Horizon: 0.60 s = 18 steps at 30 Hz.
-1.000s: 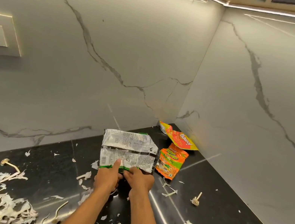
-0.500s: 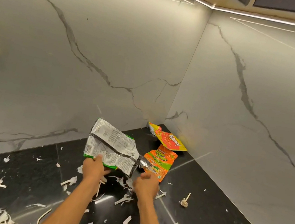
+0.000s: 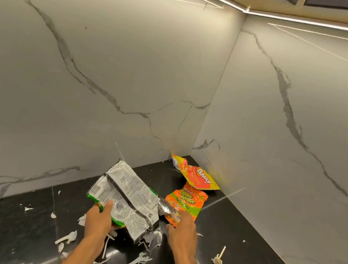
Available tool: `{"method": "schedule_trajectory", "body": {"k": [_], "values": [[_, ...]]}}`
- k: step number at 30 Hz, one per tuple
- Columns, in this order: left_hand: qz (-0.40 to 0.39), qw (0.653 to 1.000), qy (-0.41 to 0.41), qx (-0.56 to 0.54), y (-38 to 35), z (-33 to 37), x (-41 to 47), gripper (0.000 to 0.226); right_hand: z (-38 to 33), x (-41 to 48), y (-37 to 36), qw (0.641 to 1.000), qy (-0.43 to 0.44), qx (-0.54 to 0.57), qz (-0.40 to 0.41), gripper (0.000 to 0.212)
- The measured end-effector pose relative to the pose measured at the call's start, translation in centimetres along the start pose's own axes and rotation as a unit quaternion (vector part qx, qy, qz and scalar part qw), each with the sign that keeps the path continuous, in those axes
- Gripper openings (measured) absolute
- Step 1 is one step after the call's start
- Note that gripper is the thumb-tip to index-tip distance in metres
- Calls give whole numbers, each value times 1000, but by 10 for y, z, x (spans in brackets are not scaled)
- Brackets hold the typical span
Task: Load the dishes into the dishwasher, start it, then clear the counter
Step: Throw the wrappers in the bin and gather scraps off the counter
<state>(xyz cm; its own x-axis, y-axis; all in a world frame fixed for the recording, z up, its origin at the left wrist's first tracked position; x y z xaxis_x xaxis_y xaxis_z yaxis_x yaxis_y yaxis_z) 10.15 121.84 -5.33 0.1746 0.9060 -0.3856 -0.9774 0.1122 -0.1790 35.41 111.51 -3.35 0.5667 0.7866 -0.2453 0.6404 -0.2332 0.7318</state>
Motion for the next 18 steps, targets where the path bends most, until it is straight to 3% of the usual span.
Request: {"method": "schedule_trajectory", "body": {"k": [4,6,10,14,18], "values": [[-2,1000,-4,15,-1,2,5,16,10,15,-13,996,-4,-78,-35,68],[3,1000,0,30,1,0,8,17,17,16,-18,995,-12,-93,-41,63],[30,997,5,74,8,-4,10,24,11,11,-16,988,25,-151,1,33],[50,994,-1,101,11,-3,6,27,9,7,-14,981,28,-193,4,35],[64,991,18,117,14,-4,3,27,10,0,-7,991,6,-135,2,31]]}}
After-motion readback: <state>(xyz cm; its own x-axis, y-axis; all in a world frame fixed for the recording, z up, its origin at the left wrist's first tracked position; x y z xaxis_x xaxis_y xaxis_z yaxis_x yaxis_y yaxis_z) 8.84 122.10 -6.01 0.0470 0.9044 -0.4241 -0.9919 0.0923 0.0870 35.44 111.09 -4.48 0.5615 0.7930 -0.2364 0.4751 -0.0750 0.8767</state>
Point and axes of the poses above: each hand's wrist, its own x-axis towards the middle knuckle, its own y-axis out of the back of the hand, z = x × y, the point moved 10 cm from there along x, towards the middle knuckle, and after that the axes turned 12 degrees about -z, right-handed, at the moved point
